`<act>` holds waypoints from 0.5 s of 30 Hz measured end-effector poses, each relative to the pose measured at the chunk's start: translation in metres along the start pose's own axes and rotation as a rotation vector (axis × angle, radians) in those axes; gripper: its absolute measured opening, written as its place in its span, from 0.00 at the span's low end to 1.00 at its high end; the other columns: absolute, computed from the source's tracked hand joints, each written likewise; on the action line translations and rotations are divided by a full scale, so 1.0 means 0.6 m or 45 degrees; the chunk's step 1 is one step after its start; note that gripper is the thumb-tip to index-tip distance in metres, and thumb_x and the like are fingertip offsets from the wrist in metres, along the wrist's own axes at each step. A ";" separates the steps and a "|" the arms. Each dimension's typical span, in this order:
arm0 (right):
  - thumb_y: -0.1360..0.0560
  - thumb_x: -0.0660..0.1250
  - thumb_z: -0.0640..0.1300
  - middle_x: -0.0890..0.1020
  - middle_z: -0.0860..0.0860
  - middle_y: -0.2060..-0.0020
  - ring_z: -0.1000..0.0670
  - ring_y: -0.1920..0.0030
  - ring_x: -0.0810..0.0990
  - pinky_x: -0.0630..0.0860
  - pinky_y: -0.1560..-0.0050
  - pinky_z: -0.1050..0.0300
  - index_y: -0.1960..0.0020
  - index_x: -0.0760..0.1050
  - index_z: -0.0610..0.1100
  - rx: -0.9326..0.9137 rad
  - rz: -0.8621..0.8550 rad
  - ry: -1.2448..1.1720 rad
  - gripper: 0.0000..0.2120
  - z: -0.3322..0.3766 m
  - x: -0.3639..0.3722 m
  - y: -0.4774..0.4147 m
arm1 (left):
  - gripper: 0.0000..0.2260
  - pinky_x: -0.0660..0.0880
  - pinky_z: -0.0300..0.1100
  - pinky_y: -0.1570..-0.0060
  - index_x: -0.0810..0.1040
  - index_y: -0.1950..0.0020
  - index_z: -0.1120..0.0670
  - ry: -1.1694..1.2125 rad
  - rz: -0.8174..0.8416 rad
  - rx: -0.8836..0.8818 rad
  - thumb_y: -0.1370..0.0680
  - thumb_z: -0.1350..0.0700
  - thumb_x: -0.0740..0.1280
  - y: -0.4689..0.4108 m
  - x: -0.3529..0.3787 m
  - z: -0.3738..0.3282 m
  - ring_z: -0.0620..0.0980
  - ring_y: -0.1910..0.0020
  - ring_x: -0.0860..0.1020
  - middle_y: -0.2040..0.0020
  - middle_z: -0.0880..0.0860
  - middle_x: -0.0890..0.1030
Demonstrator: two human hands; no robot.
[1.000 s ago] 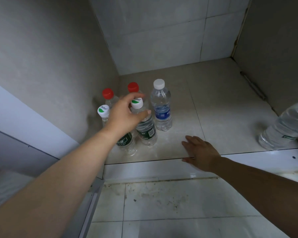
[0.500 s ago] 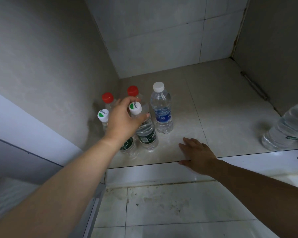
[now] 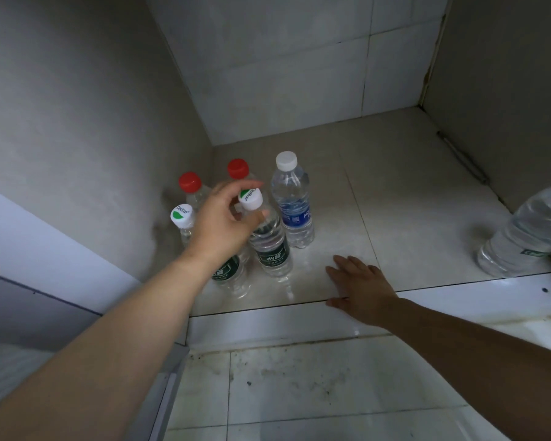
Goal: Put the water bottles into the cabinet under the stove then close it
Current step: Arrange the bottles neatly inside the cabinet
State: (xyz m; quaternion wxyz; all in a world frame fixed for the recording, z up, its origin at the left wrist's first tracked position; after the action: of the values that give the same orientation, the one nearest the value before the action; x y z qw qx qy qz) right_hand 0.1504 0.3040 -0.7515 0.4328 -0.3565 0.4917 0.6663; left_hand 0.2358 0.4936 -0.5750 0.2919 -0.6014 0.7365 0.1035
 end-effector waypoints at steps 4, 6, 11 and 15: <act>0.24 0.57 0.61 0.46 0.50 0.23 0.47 0.24 0.45 0.48 0.25 0.46 0.25 0.49 0.51 0.004 0.009 -0.015 0.34 0.001 -0.001 0.001 | 0.17 0.77 0.45 0.45 0.78 0.45 0.42 -0.085 -0.112 0.045 0.30 0.57 0.75 0.001 0.000 -0.004 0.47 0.48 0.79 0.45 0.50 0.80; 0.24 0.57 0.61 0.46 0.51 0.23 0.47 0.24 0.45 0.48 0.25 0.46 0.24 0.48 0.51 0.003 0.016 -0.018 0.34 0.001 -0.002 0.002 | 0.17 0.77 0.46 0.45 0.77 0.46 0.42 -0.096 -0.122 0.044 0.30 0.59 0.75 0.002 -0.006 -0.006 0.48 0.49 0.79 0.45 0.51 0.79; 0.24 0.56 0.61 0.45 0.51 0.23 0.47 0.24 0.45 0.48 0.25 0.46 0.24 0.48 0.51 0.000 0.030 0.001 0.34 0.002 -0.003 0.002 | 0.17 0.76 0.47 0.44 0.77 0.46 0.43 -0.081 -0.073 0.052 0.29 0.61 0.73 0.011 -0.021 0.000 0.49 0.47 0.78 0.45 0.51 0.79; 0.24 0.57 0.61 0.46 0.50 0.23 0.47 0.24 0.45 0.48 0.25 0.46 0.24 0.48 0.50 0.005 0.031 0.001 0.34 0.004 -0.005 0.002 | 0.18 0.74 0.37 0.46 0.76 0.47 0.40 -0.112 -0.048 0.058 0.29 0.60 0.73 0.016 -0.027 0.002 0.46 0.47 0.78 0.47 0.49 0.78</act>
State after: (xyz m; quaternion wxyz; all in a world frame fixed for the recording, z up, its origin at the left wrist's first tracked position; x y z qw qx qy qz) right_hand 0.1501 0.3052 -0.7478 0.4251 -0.3500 0.4976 0.6702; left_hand 0.2289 0.5099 -0.5685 0.3396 -0.6033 0.7136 0.1074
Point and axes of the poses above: each hand's wrist, its own y-axis away from the middle knuckle, its own x-axis out of the palm, z = x × y, the point moved 6 cm from there along -y, towards the middle knuckle
